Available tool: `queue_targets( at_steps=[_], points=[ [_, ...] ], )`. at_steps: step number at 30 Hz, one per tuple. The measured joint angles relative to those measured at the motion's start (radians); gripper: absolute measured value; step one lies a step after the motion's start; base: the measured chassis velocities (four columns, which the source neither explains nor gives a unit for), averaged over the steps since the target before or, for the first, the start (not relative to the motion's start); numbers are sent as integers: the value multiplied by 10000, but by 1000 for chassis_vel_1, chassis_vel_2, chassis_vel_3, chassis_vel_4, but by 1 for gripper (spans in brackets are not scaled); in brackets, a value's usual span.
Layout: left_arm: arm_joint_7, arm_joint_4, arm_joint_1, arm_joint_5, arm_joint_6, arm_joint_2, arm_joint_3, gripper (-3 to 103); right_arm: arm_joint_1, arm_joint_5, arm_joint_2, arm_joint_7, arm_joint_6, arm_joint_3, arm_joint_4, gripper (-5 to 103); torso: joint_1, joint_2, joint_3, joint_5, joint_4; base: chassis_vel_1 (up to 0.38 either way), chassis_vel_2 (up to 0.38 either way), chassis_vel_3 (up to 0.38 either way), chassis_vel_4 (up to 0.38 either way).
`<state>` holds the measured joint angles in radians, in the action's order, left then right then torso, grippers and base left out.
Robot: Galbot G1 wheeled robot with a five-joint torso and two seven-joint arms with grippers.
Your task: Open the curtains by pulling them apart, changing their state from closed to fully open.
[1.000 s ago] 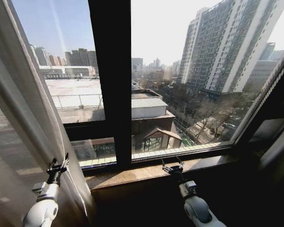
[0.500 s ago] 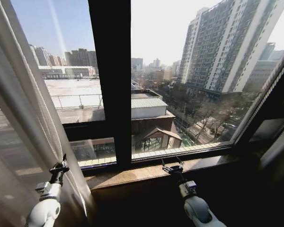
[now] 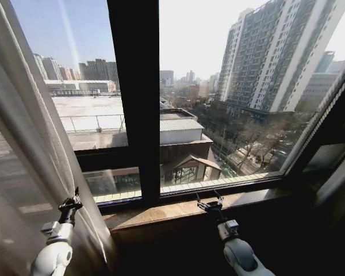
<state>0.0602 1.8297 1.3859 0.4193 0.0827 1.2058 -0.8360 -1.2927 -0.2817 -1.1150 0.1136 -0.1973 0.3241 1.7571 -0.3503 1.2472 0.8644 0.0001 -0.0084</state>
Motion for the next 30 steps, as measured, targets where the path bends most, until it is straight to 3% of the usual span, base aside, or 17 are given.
queue_targets(
  at_steps=[14,30],
  points=[
    [-1,41,31,-95,-12,96,-37,0,0,0,0,0,0,0,0,100,0,0,0,-1,2,274,191,-280,-185],
    [32,372,281,-199,26,247,-217,0,0,0,0,0,0,0,0,100,0,0,0,-3,2,384,326,-385,-325]
  ],
)
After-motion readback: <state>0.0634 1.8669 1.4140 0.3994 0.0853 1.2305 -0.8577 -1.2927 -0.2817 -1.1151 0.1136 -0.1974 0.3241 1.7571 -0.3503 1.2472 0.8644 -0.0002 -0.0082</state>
